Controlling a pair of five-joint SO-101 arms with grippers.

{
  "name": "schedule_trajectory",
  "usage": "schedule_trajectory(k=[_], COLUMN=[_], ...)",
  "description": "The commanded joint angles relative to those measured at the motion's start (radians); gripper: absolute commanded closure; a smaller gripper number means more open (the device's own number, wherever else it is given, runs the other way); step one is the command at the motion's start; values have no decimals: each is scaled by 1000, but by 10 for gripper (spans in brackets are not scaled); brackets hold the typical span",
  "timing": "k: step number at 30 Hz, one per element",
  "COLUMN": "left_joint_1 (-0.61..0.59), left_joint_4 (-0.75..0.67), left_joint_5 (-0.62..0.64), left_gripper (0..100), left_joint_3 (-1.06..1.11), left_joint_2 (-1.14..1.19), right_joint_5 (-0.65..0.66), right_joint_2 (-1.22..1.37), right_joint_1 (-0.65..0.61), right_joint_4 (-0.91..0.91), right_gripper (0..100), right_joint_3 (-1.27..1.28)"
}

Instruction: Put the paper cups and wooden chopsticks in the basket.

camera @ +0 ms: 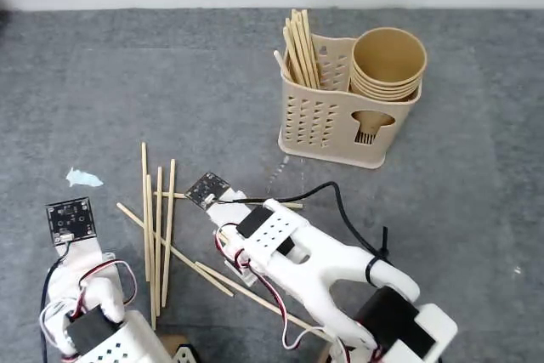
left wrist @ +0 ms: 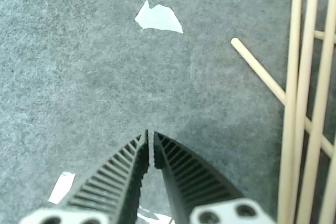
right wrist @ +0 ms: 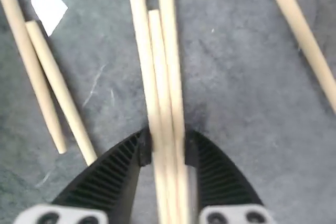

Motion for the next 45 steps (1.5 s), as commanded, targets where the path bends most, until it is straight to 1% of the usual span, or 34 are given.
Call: schedule_trajectory(k=[1, 6, 11, 16, 27, 35, 41, 43, 45], left_joint_1=[0, 0, 0, 0, 0, 0, 0, 0, 0], left_joint_4=[-23, -23, -23, -23, -23, -23, -23, -23, -23], left_joint_5=[8, 8, 8, 8, 8, 8, 8, 8, 8], left_gripper=[985, 985, 985, 985, 985, 985, 985, 985, 985], left_joint_3=[-5, -5, -5, -5, -5, -5, -5, -5, -5], left_joint_2=[-15, -15, -15, -15, -15, -15, -15, -15, -15], right_joint_5=[-8, -8, -6, 34, 38, 176, 219, 219, 221], right_joint_2=[38, -22, -222, -378, -461, -662, -708, -710, -710], right_joint_1=[-10, -4, 50, 53, 68, 206, 315, 360, 410], right_joint_4=[-15, -2, 74, 137, 165, 165, 148, 91, -5], right_gripper=[987, 991, 991, 991, 991, 991, 991, 991, 991], right_joint_3=[11, 12, 12, 17, -12, -190, -402, -471, -508])
